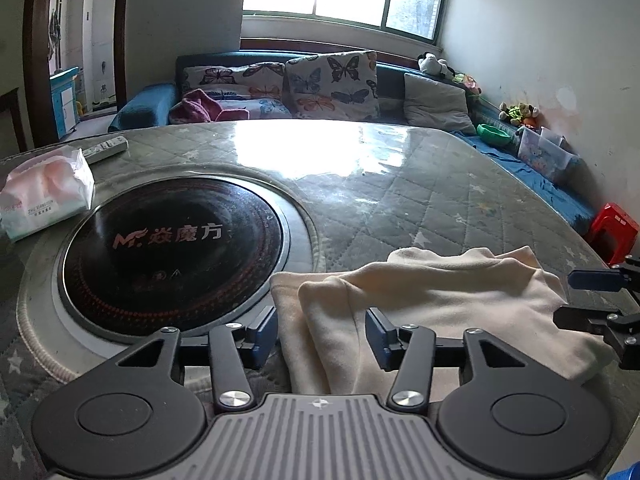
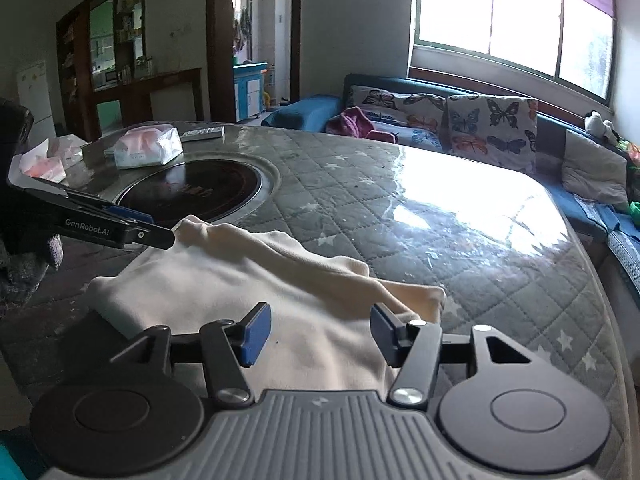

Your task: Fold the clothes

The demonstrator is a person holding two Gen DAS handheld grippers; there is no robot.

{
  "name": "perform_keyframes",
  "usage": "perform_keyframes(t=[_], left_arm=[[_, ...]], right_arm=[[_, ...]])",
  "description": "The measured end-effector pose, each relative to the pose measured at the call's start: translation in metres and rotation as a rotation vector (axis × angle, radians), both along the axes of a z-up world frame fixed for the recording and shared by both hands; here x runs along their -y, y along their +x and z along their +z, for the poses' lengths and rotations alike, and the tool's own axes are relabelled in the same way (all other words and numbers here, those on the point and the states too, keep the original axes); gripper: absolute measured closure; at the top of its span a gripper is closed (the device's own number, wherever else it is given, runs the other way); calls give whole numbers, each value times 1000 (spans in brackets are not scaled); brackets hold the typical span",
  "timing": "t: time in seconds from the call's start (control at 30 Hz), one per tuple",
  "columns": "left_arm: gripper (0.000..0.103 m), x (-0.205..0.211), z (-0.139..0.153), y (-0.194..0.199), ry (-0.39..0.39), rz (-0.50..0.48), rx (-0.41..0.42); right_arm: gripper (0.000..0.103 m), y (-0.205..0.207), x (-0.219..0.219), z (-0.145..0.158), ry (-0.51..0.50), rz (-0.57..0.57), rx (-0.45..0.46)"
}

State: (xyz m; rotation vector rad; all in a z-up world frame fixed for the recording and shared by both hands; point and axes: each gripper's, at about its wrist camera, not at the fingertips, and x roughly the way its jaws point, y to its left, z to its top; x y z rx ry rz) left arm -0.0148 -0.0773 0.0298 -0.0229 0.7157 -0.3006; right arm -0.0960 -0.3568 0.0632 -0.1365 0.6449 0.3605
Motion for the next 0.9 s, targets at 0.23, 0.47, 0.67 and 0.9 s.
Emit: perform_keyframes(t=[0.23,0.47,0.67,0.9], left_arm=[[36,-1,-2,-12,2,7,0],[29,-2,-3,-25,-4,14,-2],[28,-2,-8,-35,7,21,-9],[28,-3,-15,-36,47,46,-10]], right_arm=[[34,-17,0,-4,3,-14,-9],[32,-37,4,-6,17,-20,-7],[34,-46,4,-9,68,15,-22],[39,-41,11,-30,81,-20,-87]])
